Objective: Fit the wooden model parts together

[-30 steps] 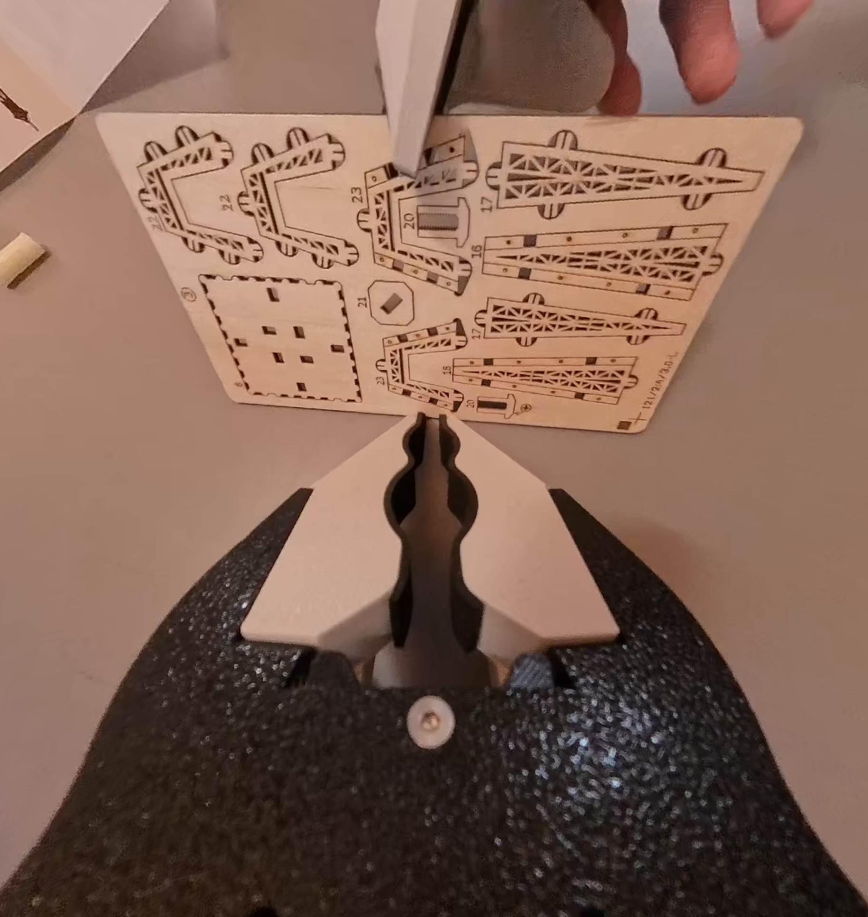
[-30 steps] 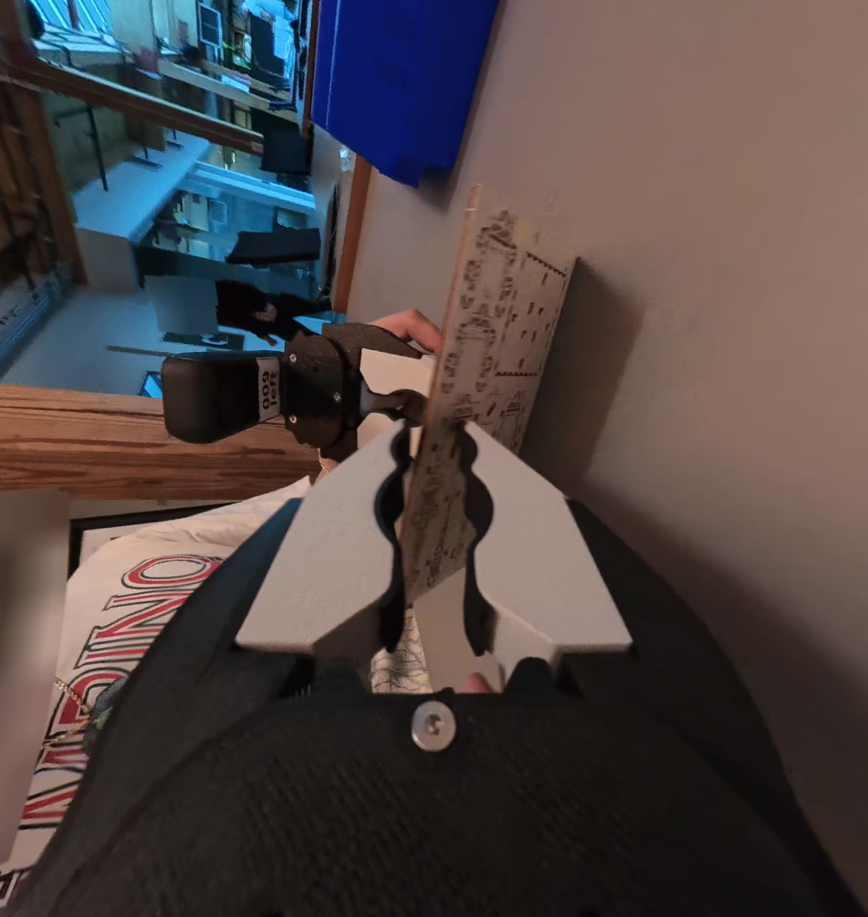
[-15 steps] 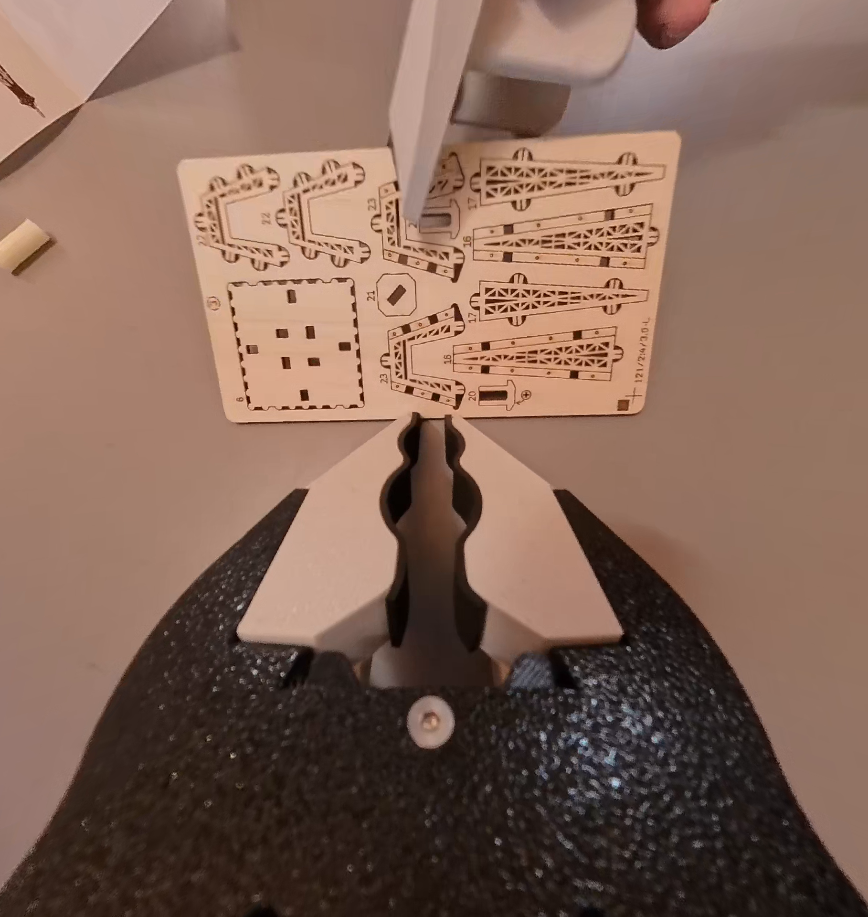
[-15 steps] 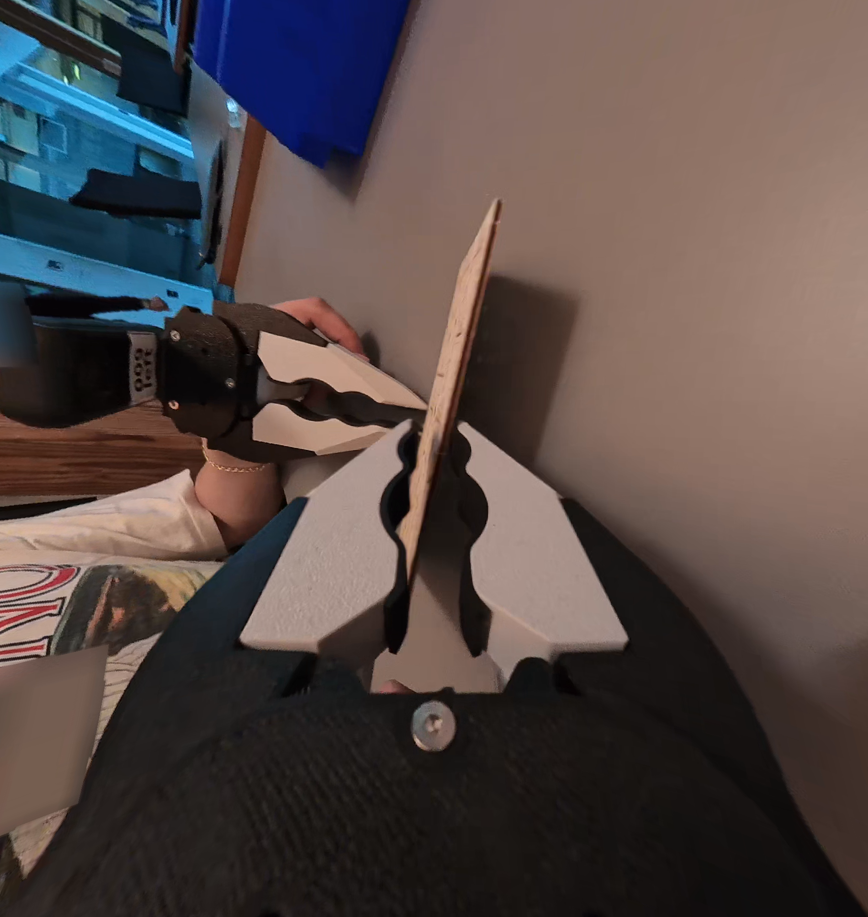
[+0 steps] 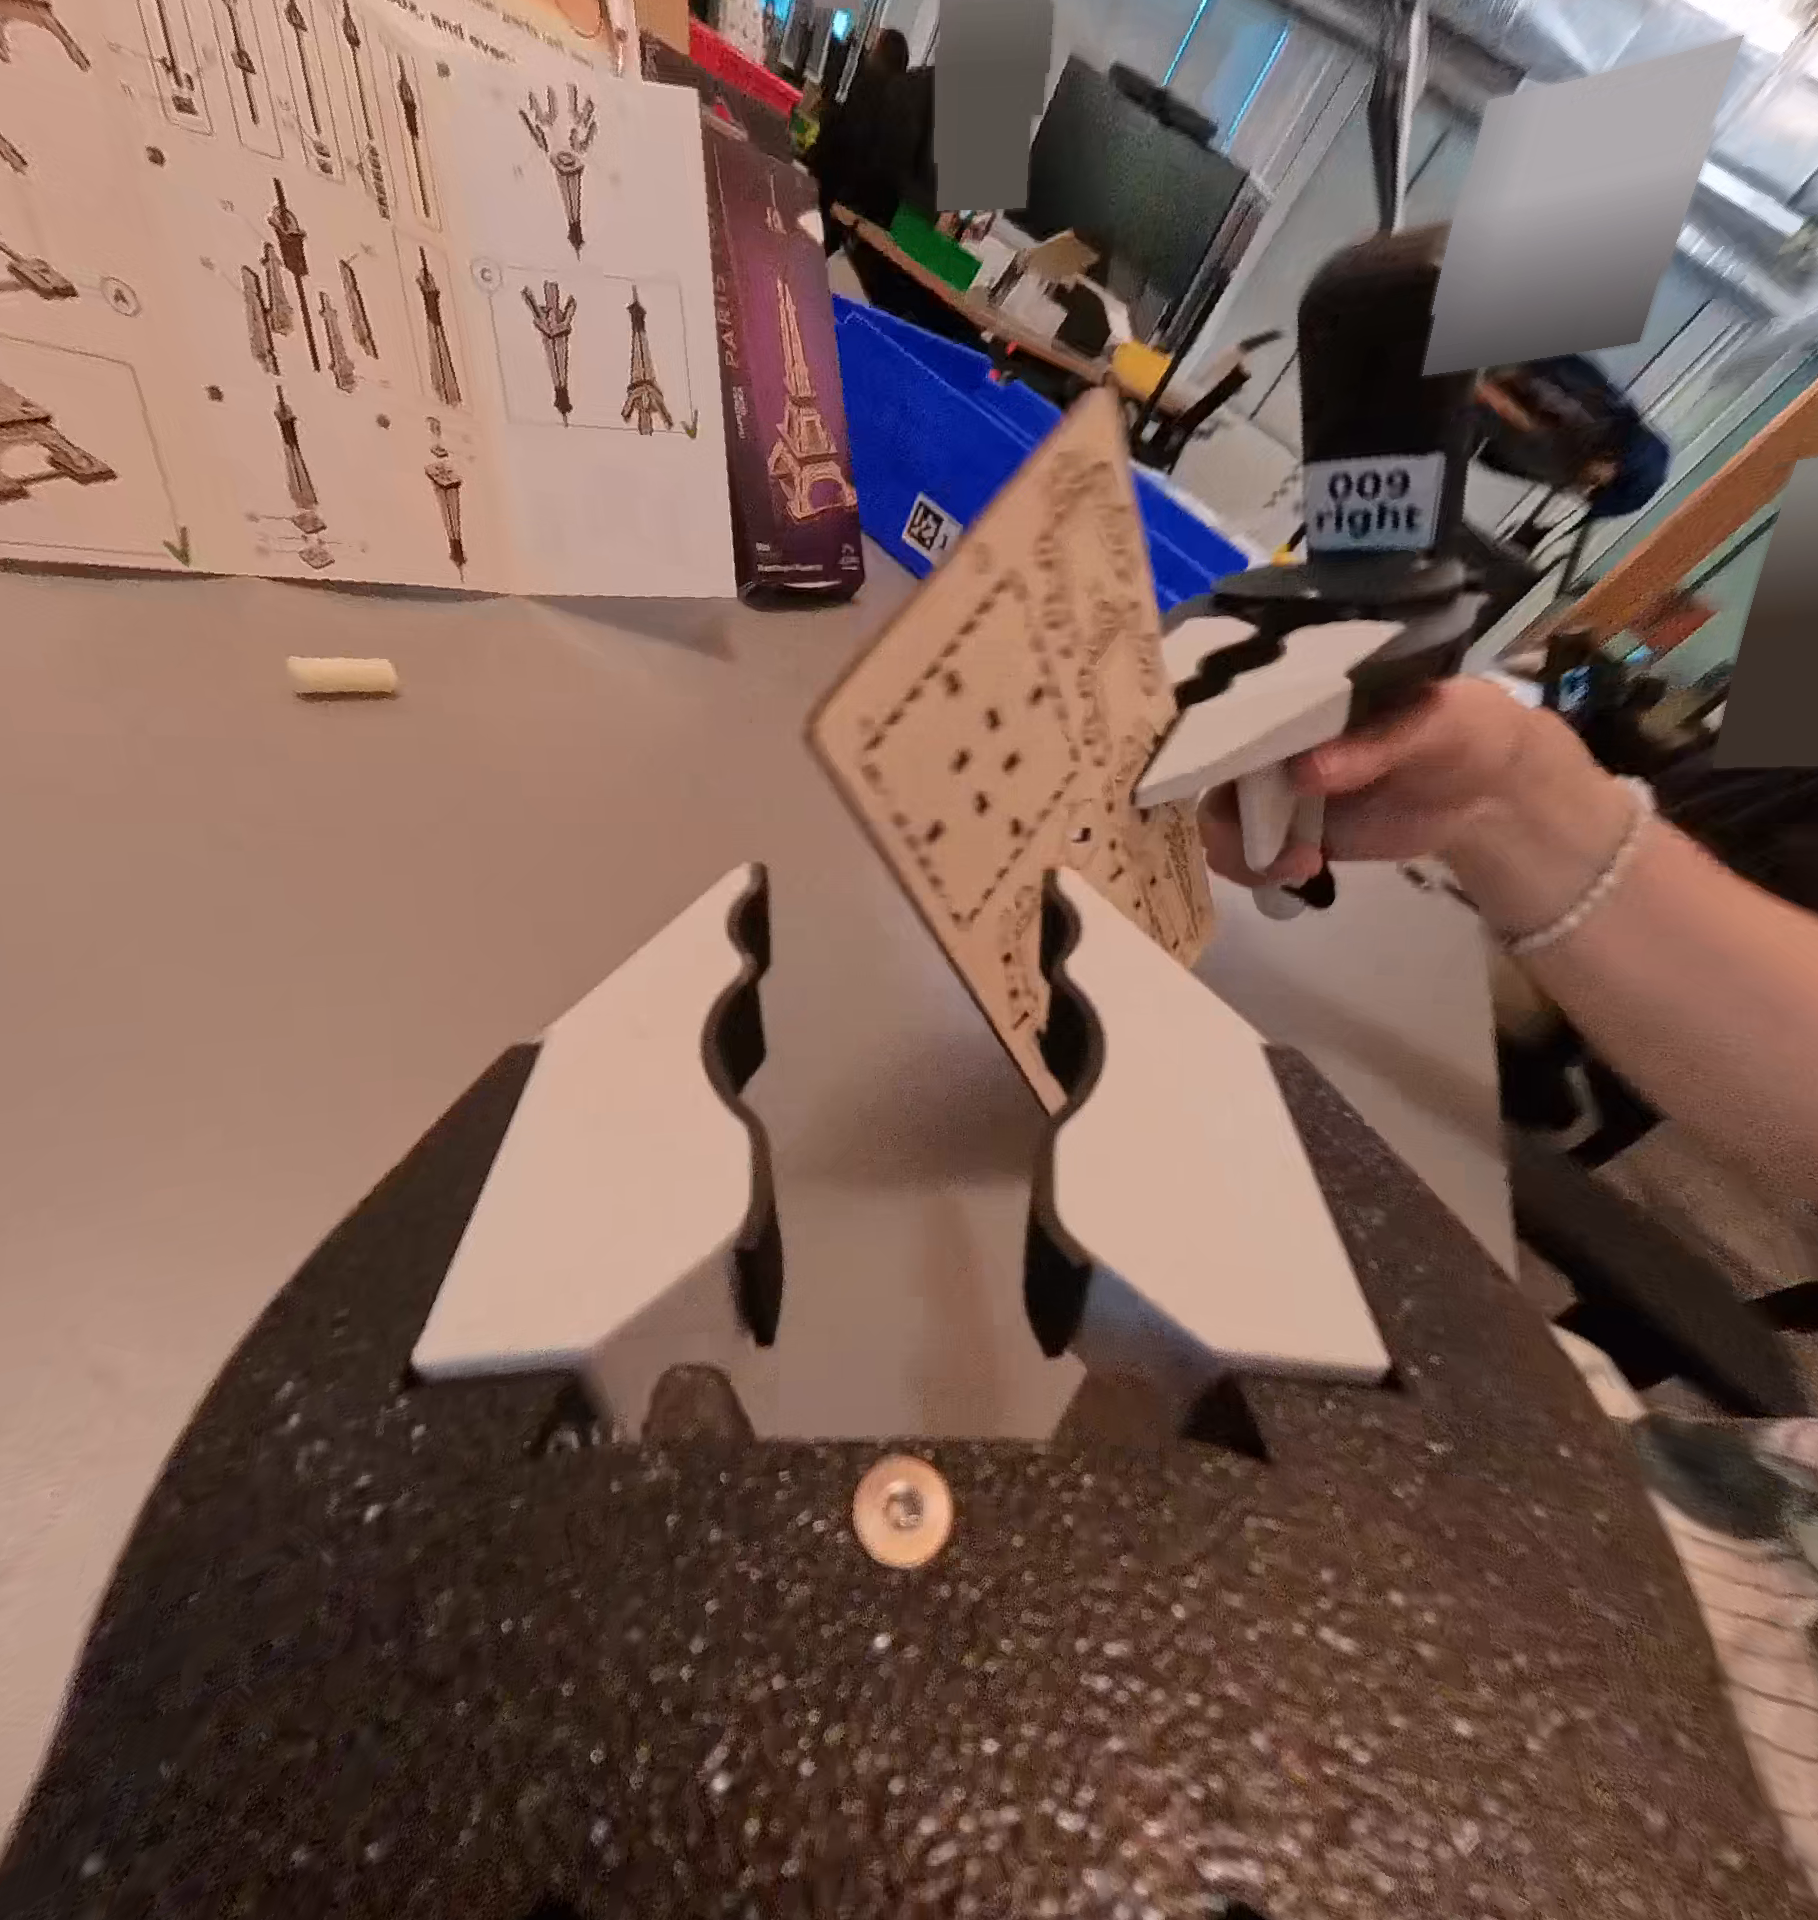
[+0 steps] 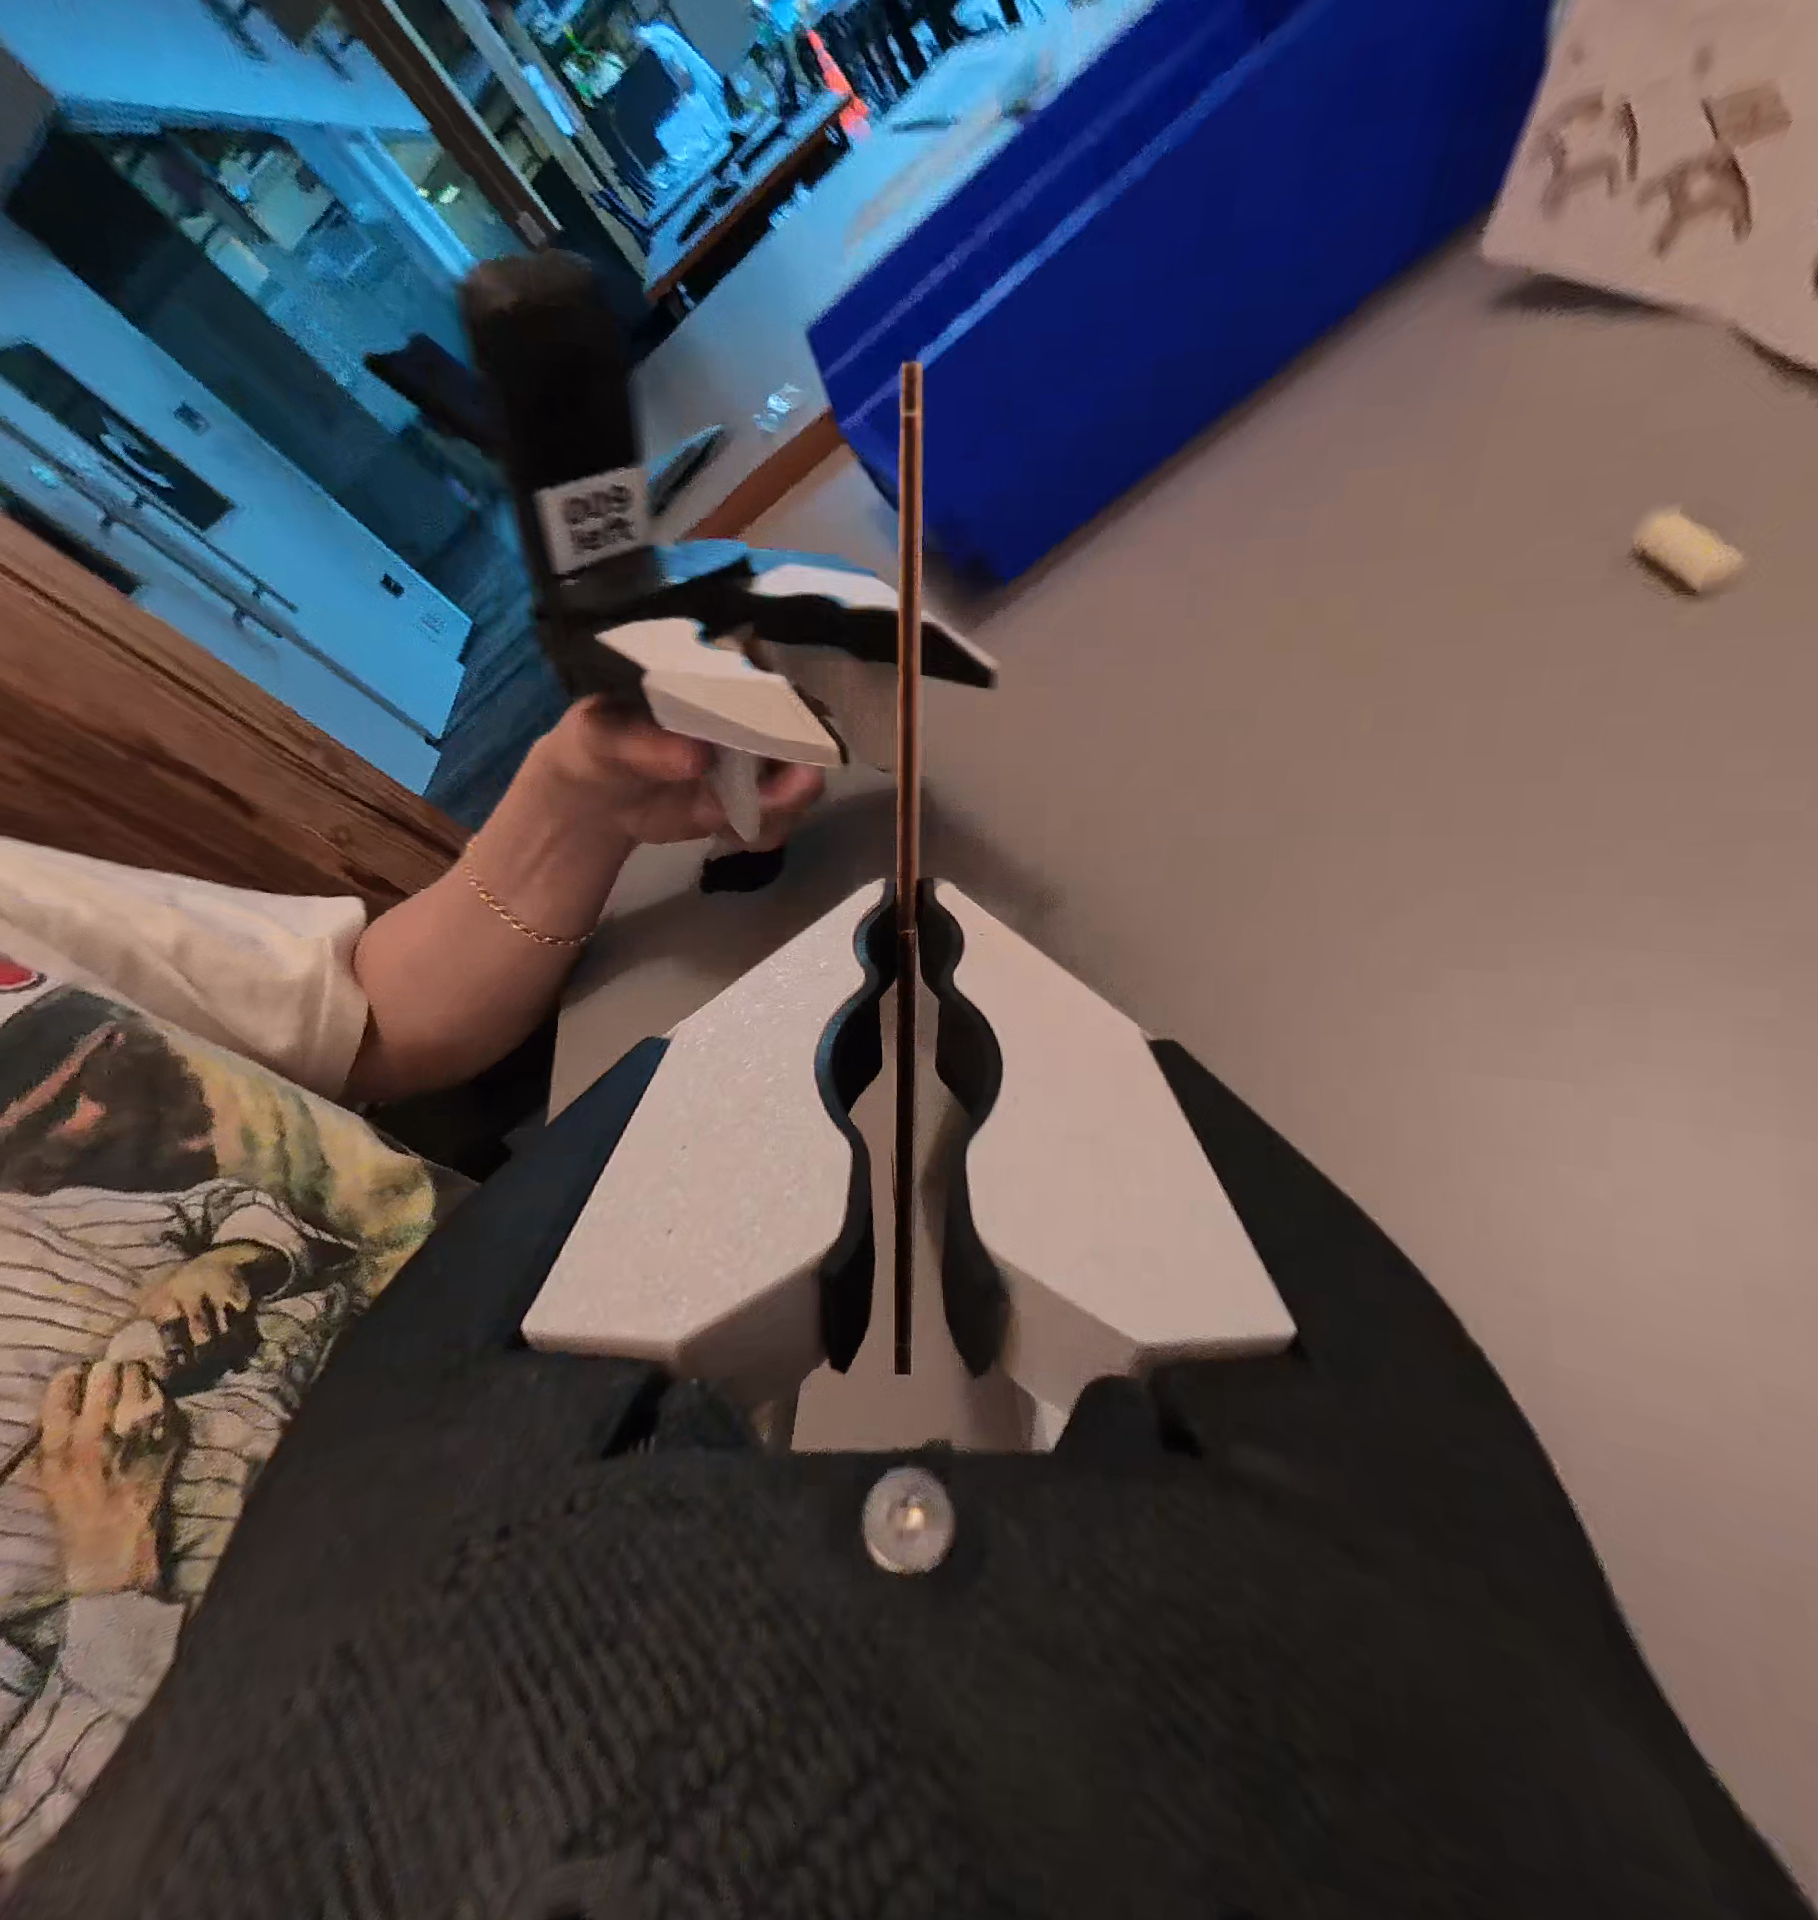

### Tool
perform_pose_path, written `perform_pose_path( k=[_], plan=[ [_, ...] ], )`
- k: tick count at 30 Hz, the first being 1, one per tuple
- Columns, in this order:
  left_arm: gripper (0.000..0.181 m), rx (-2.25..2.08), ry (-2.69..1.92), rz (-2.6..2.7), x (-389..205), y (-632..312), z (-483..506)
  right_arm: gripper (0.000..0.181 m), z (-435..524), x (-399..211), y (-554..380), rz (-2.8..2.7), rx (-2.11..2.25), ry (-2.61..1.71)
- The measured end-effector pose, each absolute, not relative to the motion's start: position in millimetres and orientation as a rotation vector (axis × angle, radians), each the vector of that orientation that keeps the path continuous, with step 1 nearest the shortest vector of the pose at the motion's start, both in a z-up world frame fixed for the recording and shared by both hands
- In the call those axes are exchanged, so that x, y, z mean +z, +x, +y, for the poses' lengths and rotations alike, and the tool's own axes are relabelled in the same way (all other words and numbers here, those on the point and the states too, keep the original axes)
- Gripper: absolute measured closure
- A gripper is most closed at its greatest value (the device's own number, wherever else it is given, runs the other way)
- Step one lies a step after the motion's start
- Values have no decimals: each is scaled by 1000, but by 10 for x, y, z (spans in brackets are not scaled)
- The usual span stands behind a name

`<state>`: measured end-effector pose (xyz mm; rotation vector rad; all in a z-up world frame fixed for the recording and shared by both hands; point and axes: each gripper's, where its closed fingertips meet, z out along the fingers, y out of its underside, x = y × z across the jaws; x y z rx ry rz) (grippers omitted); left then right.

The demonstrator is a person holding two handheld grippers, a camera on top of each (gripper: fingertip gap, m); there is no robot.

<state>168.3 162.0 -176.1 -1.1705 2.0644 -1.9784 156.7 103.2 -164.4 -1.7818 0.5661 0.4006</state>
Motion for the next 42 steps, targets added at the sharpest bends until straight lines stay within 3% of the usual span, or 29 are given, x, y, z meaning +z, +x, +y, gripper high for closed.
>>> perform_pose_path(
  k=[3, 9, 12, 16, 18, 24, 30, 32, 34, 38, 42],
  plan=[
    [127, -2069, -1156, 2077, -1725, 1646, 1598, 180, 1069, -1484, 1482, 522, 417, -1698],
    [149, -2398, -1020, 2006, -1410, 1464, 1489, 180, 1109, -1501, 1390, 494, 488, -1614],
    [174, -2415, -982, 2011, -1398, 1434, 1473, 180, 1139, -1520, 1313, 482, 531, -1582],
    [181, -2431, -939, 2065, -1403, 1364, 1433, 172, 1119, -1595, 1305, 495, 514, -1624],
    [181, -2396, -934, 2073, -1424, 1377, 1416, 158, 1101, -1552, 1363, 504, 485, -1617],
    [181, -2335, -876, 2155, -1483, 1331, 1362, 156, 1139, -1467, 1439, 423, 363, -1690],
    [180, -2366, -844, 2165, -1465, 1296, 1364, 176, 1266, -1500, 1325, 320, 376, -1758],
    [172, -2325, -886, 2153, -1481, 1346, 1392, 180, 1279, -1485, 1311, 314, 356, -1758],
    [148, -2197, -941, 2048, -1460, 1515, 1498, 180, 1258, -1490, 1392, 386, 277, -1762],
    [178, -1862, -806, 1850, -1214, 1645, 1688, 180, 1144, -1476, 1562, 577, 102, -1711],
    [181, -1677, -638, 1948, -1250, 1514, 1369, 180, 1142, -1462, 1576, 620, -9, -1734]
  ],
)
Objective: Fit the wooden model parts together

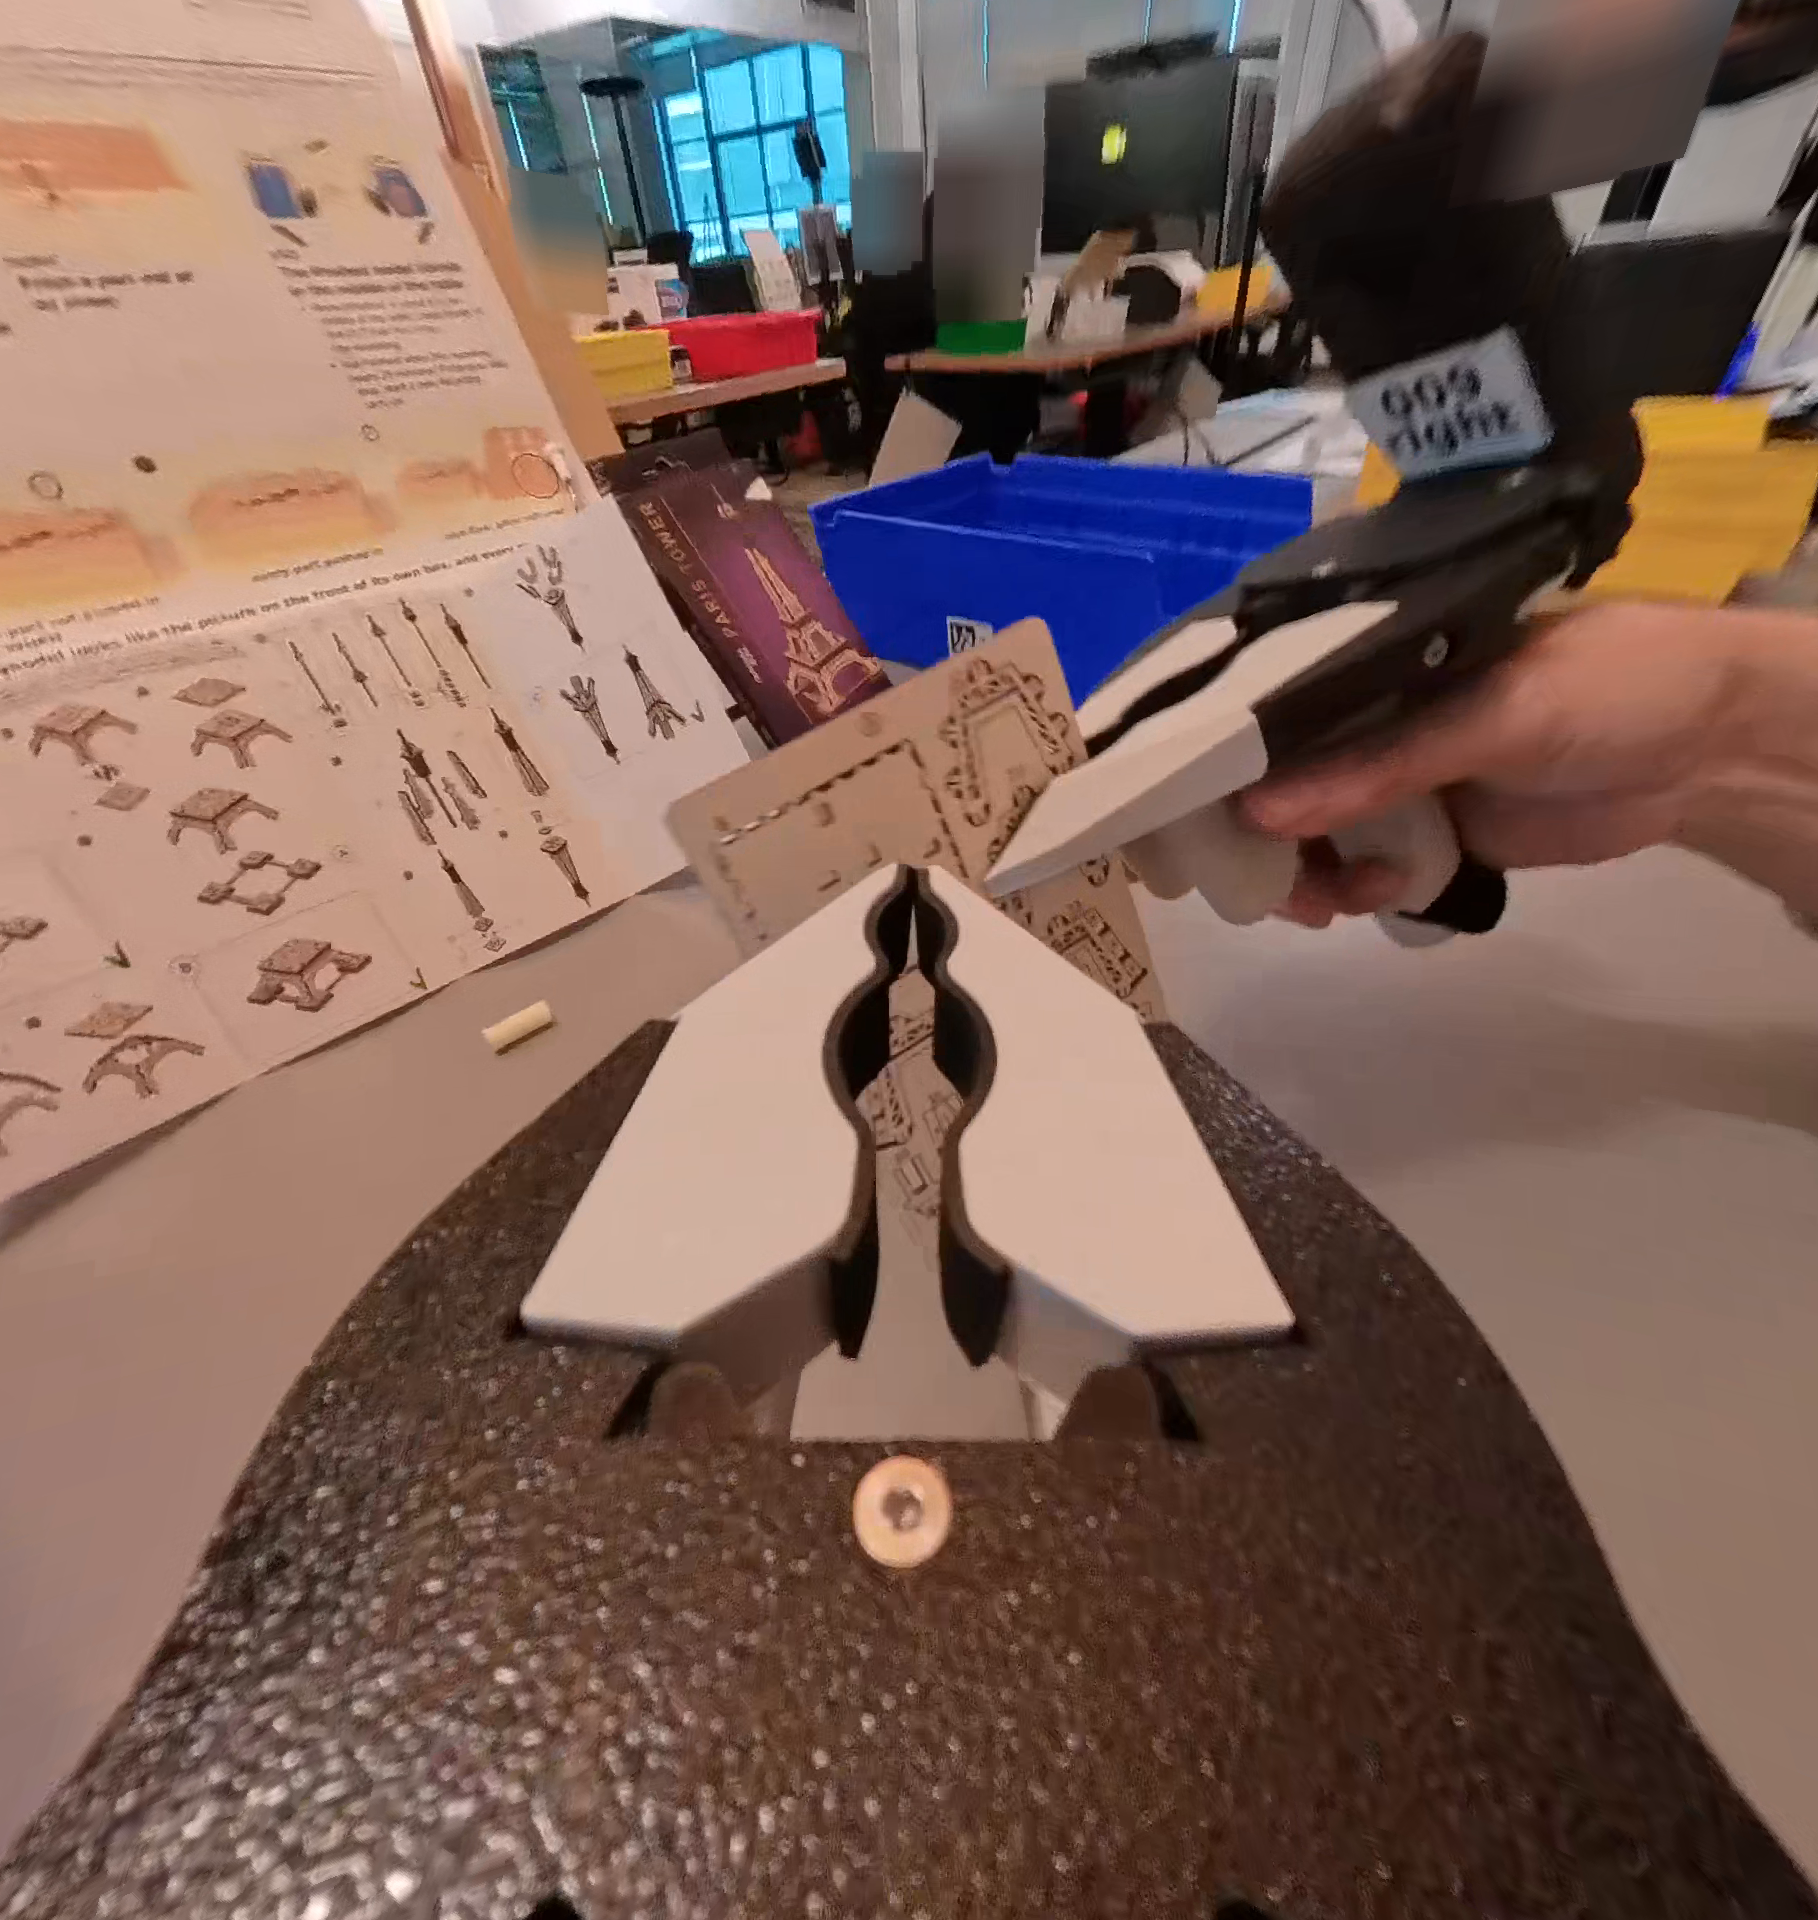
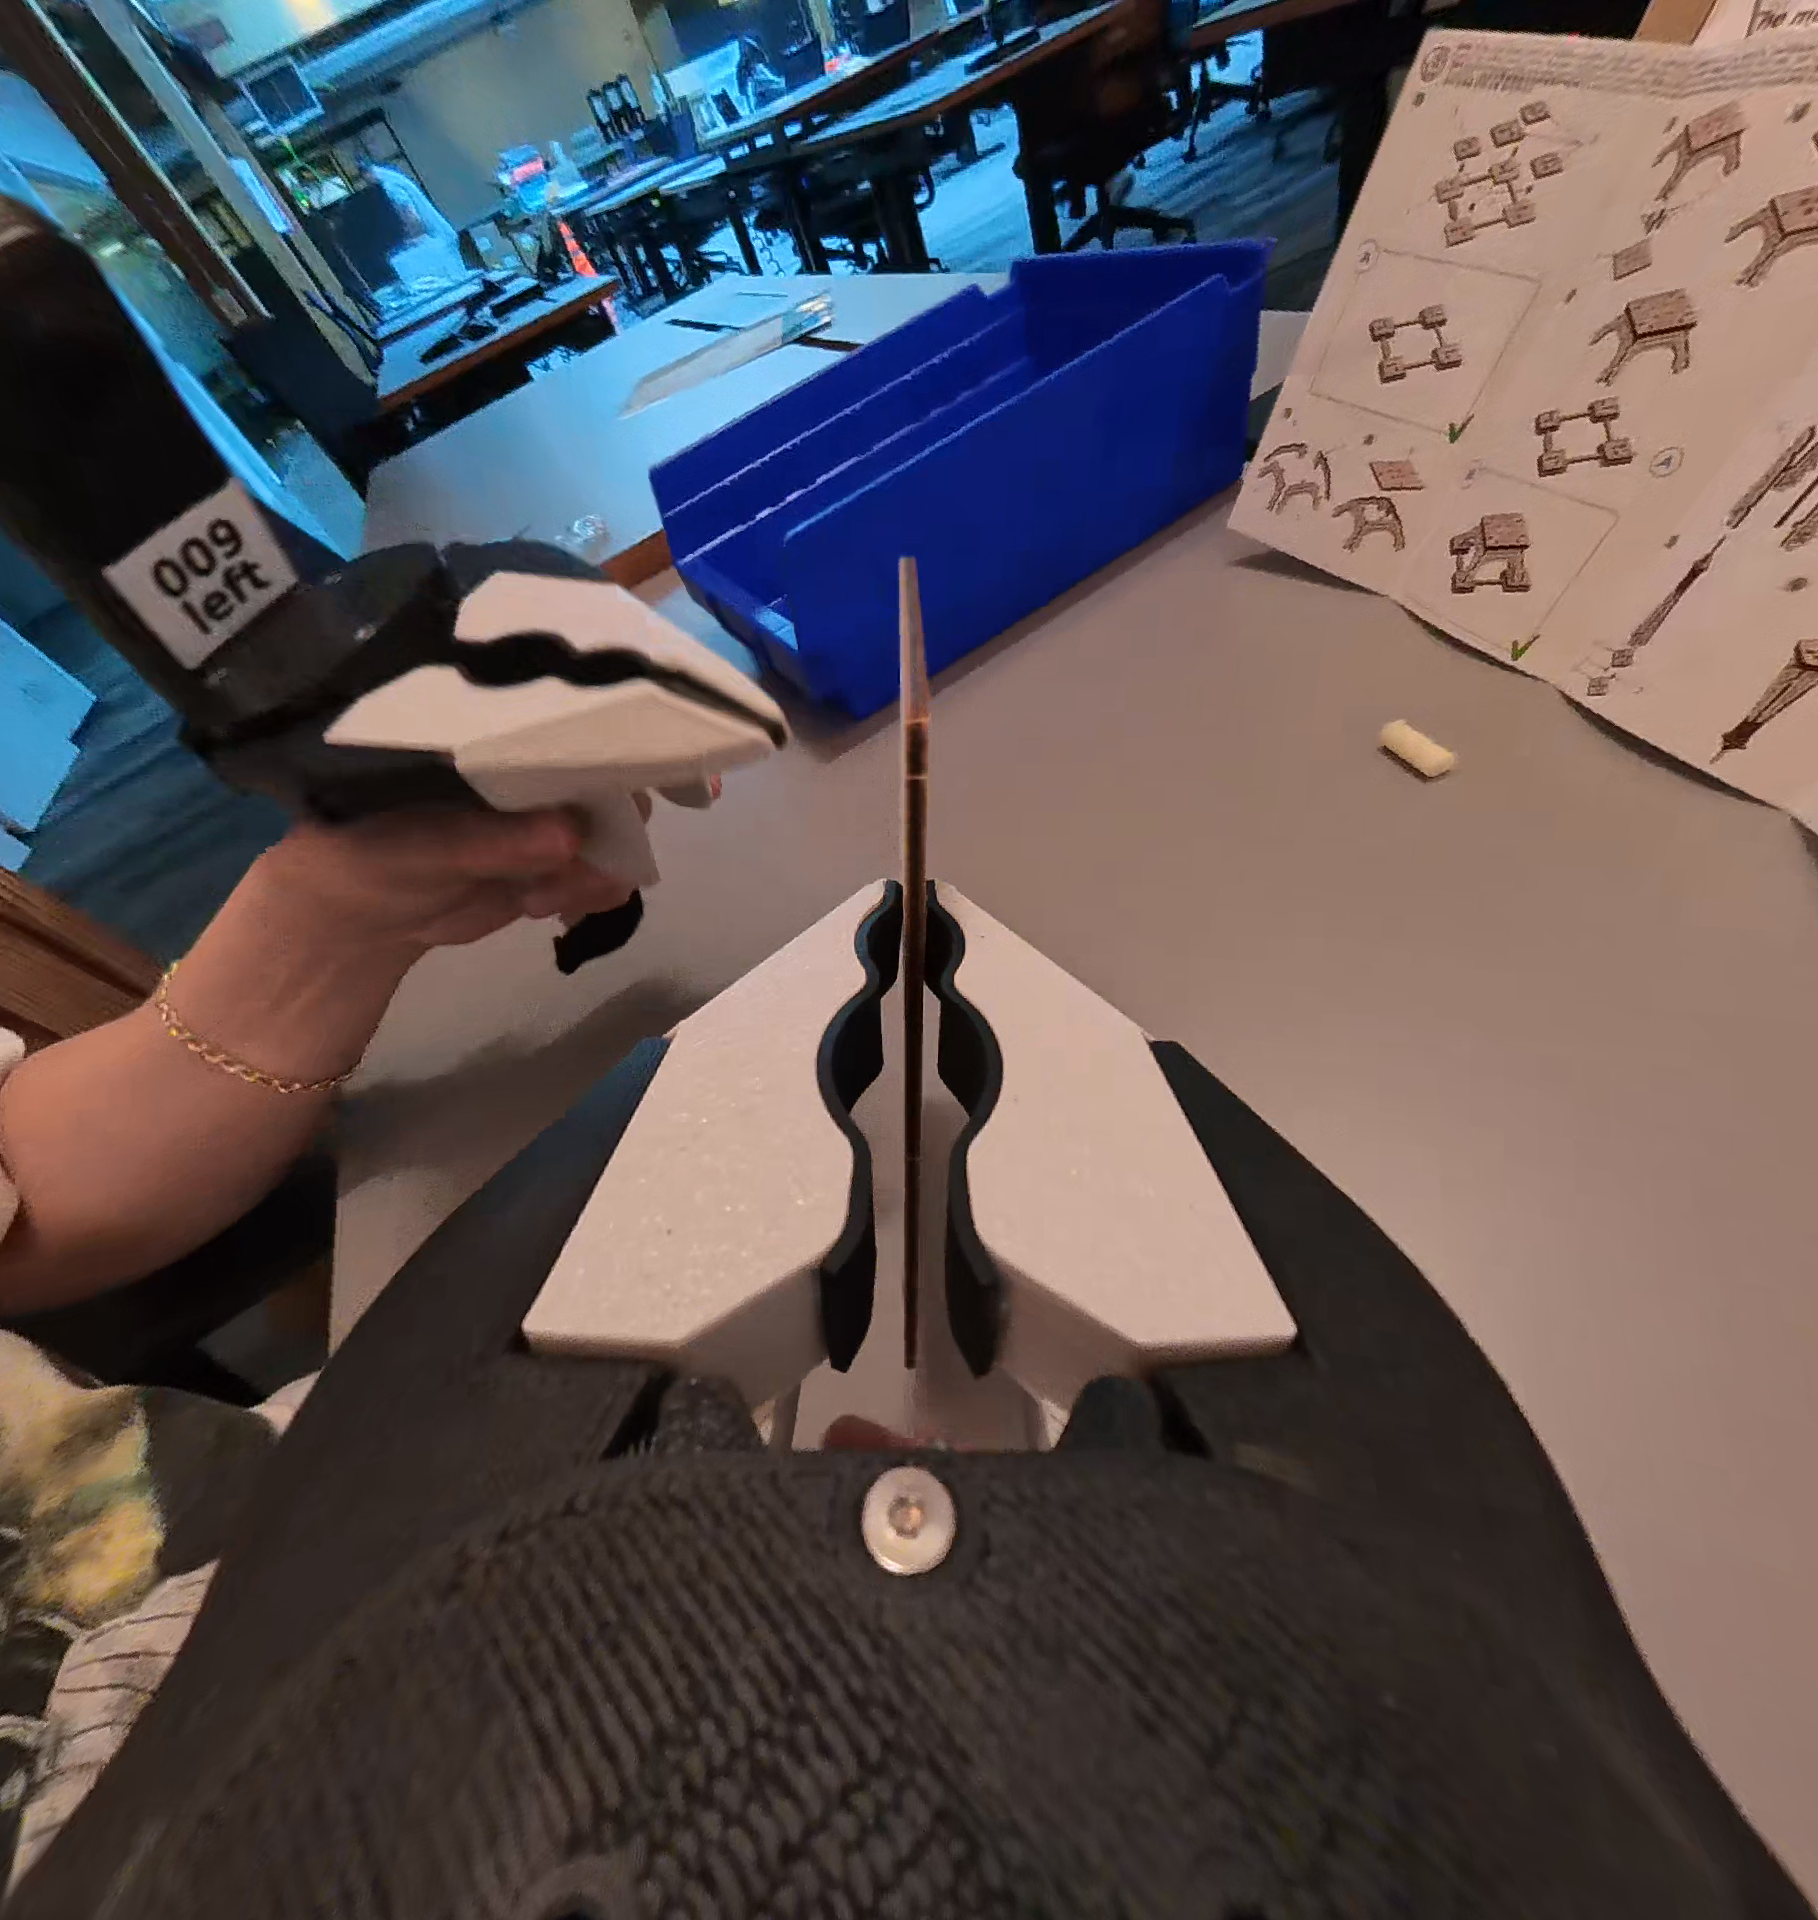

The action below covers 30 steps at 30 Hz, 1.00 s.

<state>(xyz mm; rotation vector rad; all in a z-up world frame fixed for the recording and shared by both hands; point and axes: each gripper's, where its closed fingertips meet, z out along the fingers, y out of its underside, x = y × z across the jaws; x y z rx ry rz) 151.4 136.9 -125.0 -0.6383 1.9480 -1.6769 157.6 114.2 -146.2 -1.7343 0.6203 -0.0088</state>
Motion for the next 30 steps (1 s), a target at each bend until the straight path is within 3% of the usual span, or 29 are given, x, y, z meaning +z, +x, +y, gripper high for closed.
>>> perform_pose_path(
  k=[8, 20, 30],
  plan=[
    [181, -1580, -614, 2008, -1303, 1445, 1193, 180, 1117, -1412, 1526, 743, 186, -1654],
    [181, -1470, -686, 2304, -1733, 1492, 1138, 179, 935, -1986, 1464, 838, 729, -1715],
    [181, -1247, -560, 2341, -1868, 1452, 1234, 180, 1070, -1978, 1520, 837, 757, -1722]
  ],
)
